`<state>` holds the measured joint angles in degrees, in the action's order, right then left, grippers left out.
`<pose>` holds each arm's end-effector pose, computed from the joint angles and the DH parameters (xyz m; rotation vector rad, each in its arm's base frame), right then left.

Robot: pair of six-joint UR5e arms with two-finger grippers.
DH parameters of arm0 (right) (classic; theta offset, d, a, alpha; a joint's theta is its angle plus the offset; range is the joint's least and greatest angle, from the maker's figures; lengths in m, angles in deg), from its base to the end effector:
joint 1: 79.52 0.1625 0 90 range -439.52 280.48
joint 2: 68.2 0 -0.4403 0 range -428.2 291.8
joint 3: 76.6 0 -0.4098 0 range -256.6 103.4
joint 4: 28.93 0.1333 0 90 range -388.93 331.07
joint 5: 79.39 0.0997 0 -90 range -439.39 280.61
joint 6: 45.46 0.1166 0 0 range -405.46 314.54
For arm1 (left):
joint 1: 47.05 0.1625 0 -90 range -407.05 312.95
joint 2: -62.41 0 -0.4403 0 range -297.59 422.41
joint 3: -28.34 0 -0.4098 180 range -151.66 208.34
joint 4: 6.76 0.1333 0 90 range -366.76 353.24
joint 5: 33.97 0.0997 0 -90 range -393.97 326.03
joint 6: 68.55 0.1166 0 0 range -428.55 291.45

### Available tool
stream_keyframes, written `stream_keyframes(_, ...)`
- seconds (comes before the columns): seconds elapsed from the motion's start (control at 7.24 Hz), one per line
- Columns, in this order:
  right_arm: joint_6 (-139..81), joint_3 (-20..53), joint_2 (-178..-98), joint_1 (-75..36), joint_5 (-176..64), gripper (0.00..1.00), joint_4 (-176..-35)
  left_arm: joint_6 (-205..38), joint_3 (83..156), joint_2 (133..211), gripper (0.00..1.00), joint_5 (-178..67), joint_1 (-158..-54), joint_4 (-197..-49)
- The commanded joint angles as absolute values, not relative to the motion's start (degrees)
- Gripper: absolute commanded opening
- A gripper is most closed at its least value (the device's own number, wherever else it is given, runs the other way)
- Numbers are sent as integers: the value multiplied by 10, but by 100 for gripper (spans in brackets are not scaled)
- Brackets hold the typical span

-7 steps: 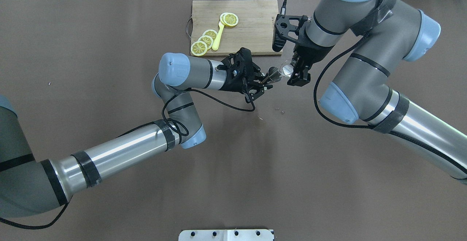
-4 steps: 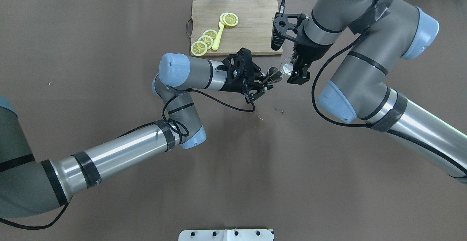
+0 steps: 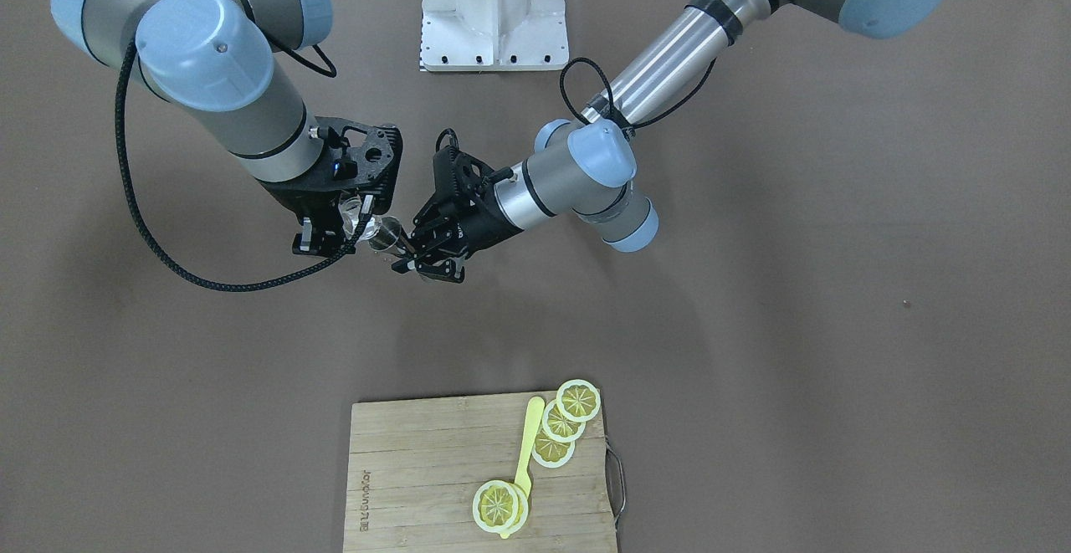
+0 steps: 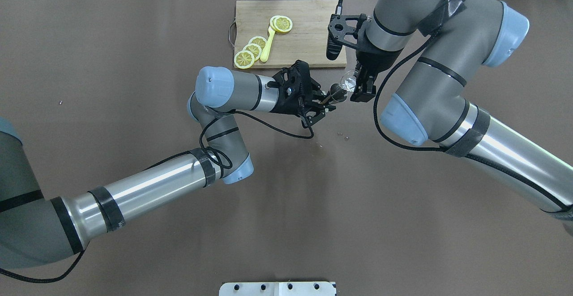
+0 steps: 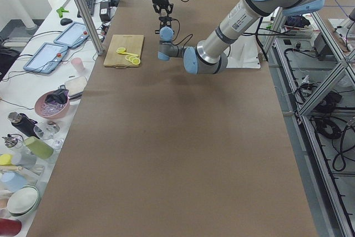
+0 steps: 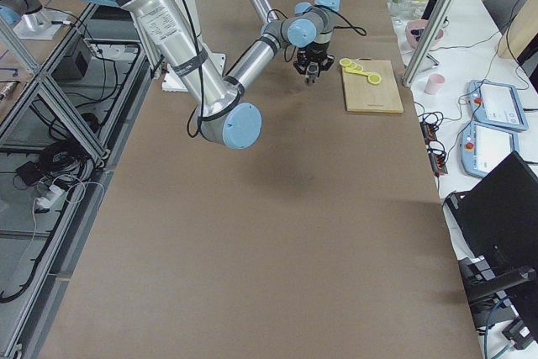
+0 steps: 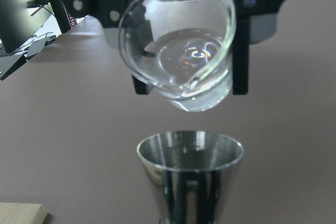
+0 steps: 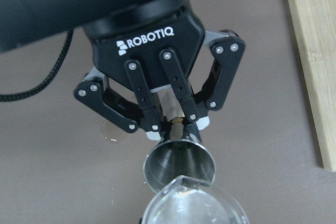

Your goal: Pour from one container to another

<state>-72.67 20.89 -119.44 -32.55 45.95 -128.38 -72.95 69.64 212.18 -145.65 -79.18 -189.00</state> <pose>-0.4267 -0.5536 0.2262 0.5788 -0.7321 -1.3413 0.6846 -0.5365 0.1835 1.4628 1.2165 0.9911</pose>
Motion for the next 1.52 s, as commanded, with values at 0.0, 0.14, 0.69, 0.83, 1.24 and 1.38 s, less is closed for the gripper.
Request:
stream_keyframes(0.0,-735,196,-1180,-326,458,0,-1303,-729,696,2122,0,-1456,-791,-1890)
stream_keyframes(0.14,-747,194,-1175,-327,458,0,-1315,-729,696,2122,0,-1455,-791,-1890)
stream_keyframes(0.69,-767,194,-1158,-328,456,0,-1368,-729,696,2122,0,-1455,-790,-1890)
stream_keyframes(0.83,-773,195,-1158,-329,452,0,-1372,-729,696,2122,0,-1455,-790,-1890)
stream_keyframes(1.24,-778,194,-1152,-335,444,0,-1396,-729,696,2122,0,-1455,-790,-1890)
stream_keyframes(1.38,-798,191,-1142,-338,436,0,-1416,-729,696,2122,0,-1455,-790,-1890)
